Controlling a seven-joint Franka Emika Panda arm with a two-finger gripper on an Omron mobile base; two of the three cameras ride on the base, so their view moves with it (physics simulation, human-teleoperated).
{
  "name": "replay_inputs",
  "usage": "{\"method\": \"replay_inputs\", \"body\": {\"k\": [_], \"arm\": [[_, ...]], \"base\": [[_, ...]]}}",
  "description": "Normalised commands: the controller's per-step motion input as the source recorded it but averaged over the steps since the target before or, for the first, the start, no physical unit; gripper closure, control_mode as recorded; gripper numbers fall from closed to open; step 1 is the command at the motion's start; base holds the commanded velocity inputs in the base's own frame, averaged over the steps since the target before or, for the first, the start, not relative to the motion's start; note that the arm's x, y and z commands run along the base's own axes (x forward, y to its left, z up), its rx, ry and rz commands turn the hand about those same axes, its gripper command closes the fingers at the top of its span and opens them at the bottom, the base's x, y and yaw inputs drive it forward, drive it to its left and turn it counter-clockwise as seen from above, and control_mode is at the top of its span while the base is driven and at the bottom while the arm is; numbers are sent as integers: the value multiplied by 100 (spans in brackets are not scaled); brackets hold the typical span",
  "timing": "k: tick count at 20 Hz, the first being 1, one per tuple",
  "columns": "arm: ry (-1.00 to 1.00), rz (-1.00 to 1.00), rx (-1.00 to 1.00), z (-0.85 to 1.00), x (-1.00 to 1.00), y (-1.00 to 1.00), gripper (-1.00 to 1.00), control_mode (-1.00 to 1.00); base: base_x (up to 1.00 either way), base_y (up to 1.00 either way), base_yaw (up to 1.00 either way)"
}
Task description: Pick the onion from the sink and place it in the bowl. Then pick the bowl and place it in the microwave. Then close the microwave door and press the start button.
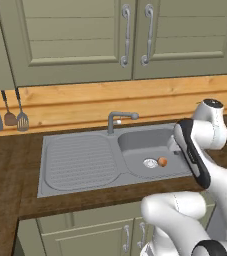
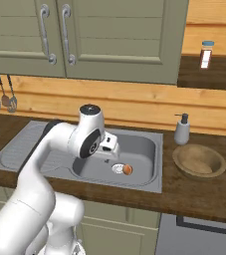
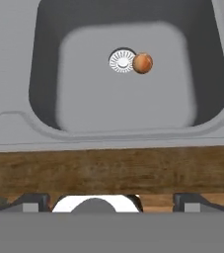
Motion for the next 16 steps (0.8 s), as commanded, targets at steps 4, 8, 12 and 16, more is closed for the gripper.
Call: {"method": "replay_inputs", "body": {"k": [4, 8, 12, 16], "arm": [[9, -8, 0, -46, 62, -34, -100, -100], [6, -3, 4, -35, 35, -51, -100, -100], [3, 0, 8, -29, 39, -25, -100, -100], [3, -1, 2, -24, 49, -2, -100, -100]], "base": [[0, 0, 0], [0, 0, 0], [0, 0, 0], [0, 0, 0]]}}
